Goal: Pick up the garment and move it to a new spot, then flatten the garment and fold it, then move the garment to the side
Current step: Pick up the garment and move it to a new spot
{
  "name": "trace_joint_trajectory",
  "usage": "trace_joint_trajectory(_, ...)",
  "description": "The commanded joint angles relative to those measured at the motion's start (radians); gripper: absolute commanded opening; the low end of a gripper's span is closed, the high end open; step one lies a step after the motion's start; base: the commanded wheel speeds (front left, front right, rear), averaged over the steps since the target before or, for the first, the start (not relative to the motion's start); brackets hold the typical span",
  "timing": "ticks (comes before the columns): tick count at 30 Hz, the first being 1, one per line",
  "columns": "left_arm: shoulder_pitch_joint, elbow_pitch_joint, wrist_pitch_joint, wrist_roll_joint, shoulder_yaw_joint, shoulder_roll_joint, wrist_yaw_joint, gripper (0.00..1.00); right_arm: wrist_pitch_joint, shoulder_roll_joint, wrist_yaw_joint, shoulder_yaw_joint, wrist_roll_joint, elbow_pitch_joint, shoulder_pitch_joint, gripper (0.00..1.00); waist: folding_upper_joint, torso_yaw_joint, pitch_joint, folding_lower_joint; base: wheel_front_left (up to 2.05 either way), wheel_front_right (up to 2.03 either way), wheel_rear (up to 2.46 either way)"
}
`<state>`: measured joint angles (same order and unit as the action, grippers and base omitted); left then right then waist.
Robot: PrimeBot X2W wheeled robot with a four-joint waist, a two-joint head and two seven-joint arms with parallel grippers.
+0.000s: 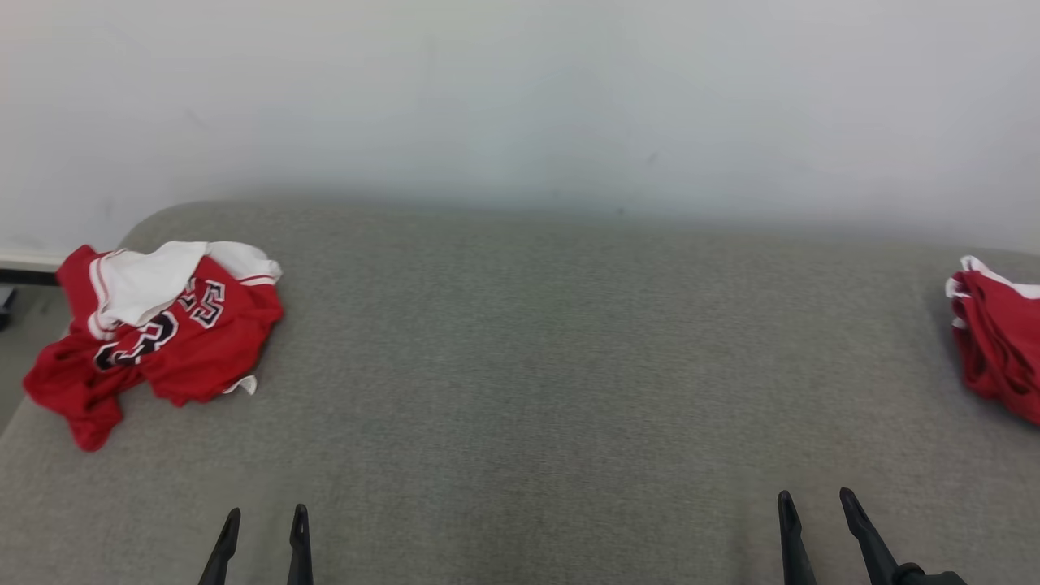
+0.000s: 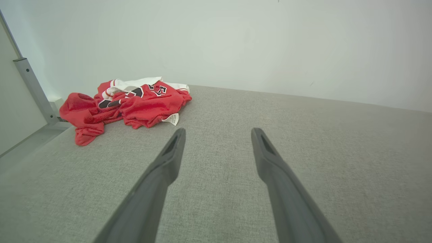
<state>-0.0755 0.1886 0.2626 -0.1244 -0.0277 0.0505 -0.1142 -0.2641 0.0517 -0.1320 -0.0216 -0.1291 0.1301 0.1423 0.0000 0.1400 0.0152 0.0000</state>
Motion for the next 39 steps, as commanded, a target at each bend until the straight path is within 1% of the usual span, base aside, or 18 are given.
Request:
trace_joint_trajectory(1, 0.006, 0.003, 0.003, 0.000, -0.003, 0.000, 0.002, 1.00, 0.000, -0.002, 0.002, 0.001, -0.006, 0.003, 0.006, 1.00, 0.0000, 0.051, 0.001, 0.0000, 0.00, 0.00, 0.00)
trace_joint_trajectory(12, 0.001, 0.010, 0.003, 0.017, -0.048, 0.000, 0.001, 1.00, 0.000, -0.002, 0.002, 0.008, -0.028, 0.023, 0.008, 1.00, 0.0000, 0.248, 0.011, 0.0000, 0.00, 0.00, 0.00)
trace_joint_trajectory(13, 0.003, 0.012, 0.003, 0.020, -0.057, -0.001, -0.001, 1.00, 0.000, -0.002, 0.002, 0.009, -0.030, 0.027, 0.003, 1.00, 0.0000, 0.284, 0.011, 0.0000, 0.00, 0.00, 0.00)
trace_joint_trajectory(18, -0.011, 0.011, 0.003, 0.027, -0.080, 0.000, -0.005, 1.00, 0.000, -0.002, 0.002, 0.027, -0.035, 0.040, -0.019, 1.00, 0.0000, 0.353, 0.017, 0.0000, 0.00, 0.00, 0.00)
trace_joint_trajectory(23, -0.027, -0.007, 0.003, 0.006, -0.113, -0.001, 0.008, 1.00, 0.000, -0.002, 0.002, 0.070, -0.031, 0.057, -0.059, 1.00, 0.0000, 0.370, -0.001, 0.0000, 0.00, 0.00, 0.00)
trace_joint_trajectory(27, -0.039, -0.027, 0.003, -0.009, -0.120, -0.001, 0.024, 1.00, 0.000, -0.002, 0.002, 0.092, -0.031, 0.075, -0.087, 1.00, 0.0000, 0.377, -0.011, 0.0000, 0.00, 0.00, 0.00)
trace_joint_trajectory(33, -0.043, -0.026, 0.003, -0.014, -0.132, -0.001, 0.022, 1.00, 0.000, -0.002, 0.002, 0.103, -0.026, 0.088, -0.100, 1.00, 0.0000, 0.380, -0.016, 0.0000, 0.00, 0.00, 0.00)
trace_joint_trajectory(36, -0.041, -0.024, 0.003, -0.016, -0.124, -0.001, 0.029, 1.00, 0.000, -0.002, 0.002, 0.099, -0.023, 0.090, -0.101, 1.00, 0.0000, 0.377, -0.014, 0.0000, 0.00, 0.00, 0.00)
trace_joint_trajectory(39, -0.016, -0.010, 0.003, -0.009, -0.121, 0.000, 0.019, 1.00, 0.000, -0.002, 0.002, 0.086, -0.022, 0.081, -0.089, 1.00, 0.0000, 0.371, -0.010, 0.0000, 0.00, 0.00, 0.00)
